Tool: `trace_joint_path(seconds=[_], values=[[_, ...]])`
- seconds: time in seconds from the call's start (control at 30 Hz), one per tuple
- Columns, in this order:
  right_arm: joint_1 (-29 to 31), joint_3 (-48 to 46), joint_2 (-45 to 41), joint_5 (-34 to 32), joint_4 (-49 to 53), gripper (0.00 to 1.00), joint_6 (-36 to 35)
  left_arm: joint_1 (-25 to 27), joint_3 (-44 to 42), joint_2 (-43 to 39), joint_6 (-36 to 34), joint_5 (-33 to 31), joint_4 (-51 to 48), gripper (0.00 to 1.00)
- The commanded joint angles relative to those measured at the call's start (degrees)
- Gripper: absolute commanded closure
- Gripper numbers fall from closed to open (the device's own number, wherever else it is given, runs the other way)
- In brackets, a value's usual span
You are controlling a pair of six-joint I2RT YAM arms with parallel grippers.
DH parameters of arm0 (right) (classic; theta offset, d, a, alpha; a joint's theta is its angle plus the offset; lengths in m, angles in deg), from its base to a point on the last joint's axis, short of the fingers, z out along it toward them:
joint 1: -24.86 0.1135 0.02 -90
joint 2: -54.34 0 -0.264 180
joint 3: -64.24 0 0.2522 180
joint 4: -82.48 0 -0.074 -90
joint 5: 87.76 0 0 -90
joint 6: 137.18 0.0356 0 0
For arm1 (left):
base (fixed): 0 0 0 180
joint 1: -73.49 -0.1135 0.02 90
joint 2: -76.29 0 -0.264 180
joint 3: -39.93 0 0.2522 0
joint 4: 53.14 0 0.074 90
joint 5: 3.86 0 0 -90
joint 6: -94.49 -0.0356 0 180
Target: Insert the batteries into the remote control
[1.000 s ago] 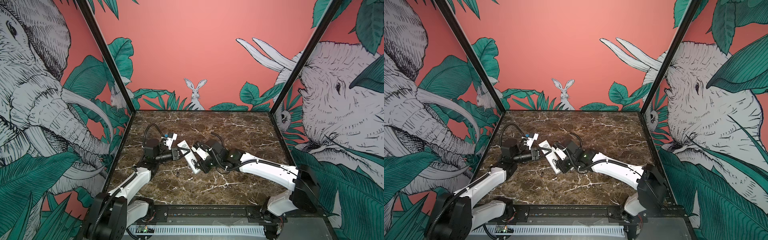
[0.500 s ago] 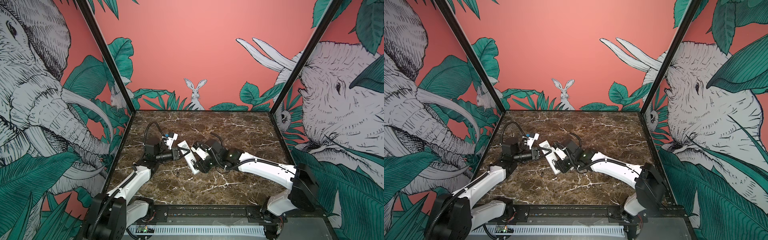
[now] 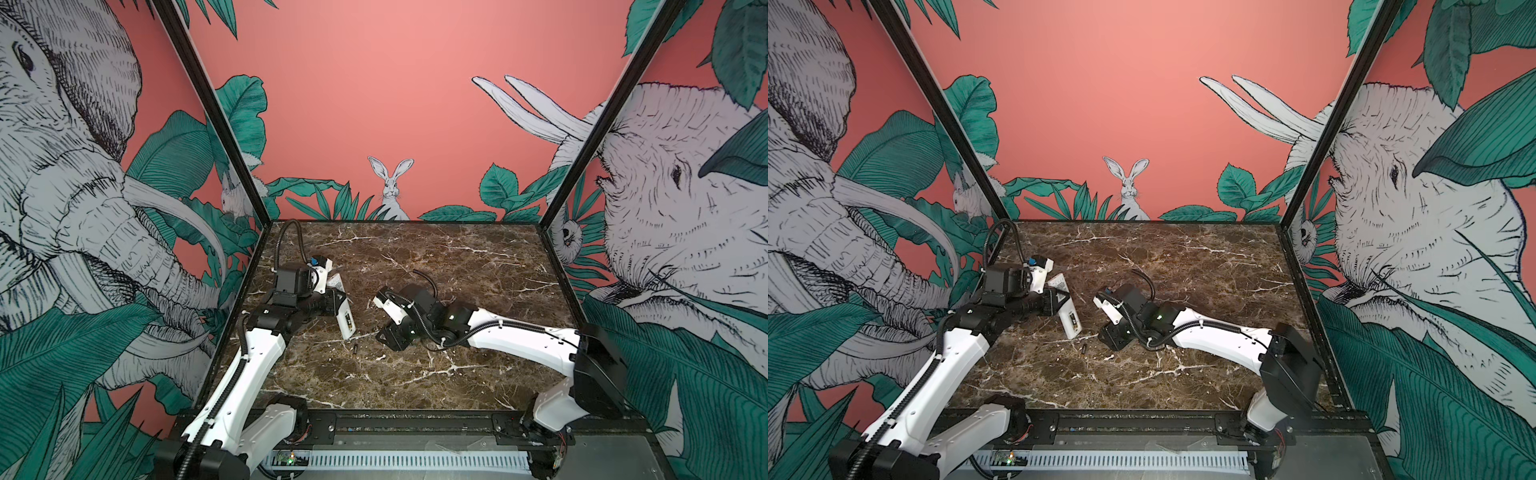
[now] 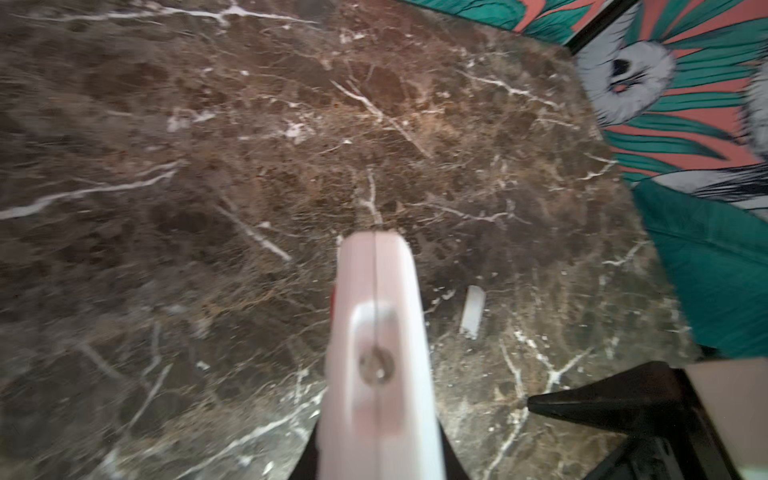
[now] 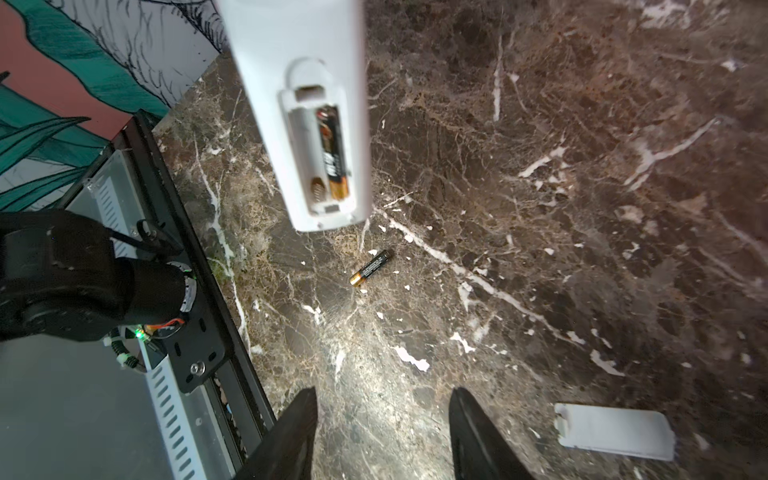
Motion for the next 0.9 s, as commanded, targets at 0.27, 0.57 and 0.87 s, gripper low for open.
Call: trace_joint_path(seconds=[0.27, 0.57, 0.87], values=[[7.33, 8.32, 17.28, -3.61, -5.70, 0.51, 13.78, -0.23, 2.82, -5.45, -8.06, -26.07, -12.08, 1.00], [9.12, 15.24, 26.05, -7.75, -5.65, 0.53, 17.50, -0.28, 2.12, -8.51, -7.52, -26.93, -11.29, 1.00], [9.25, 18.80, 28.45, -13.39, 0.90, 0.53, 17.27, -0.23, 1.66, -10.49, -7.38, -25.92, -10.52, 1.00]])
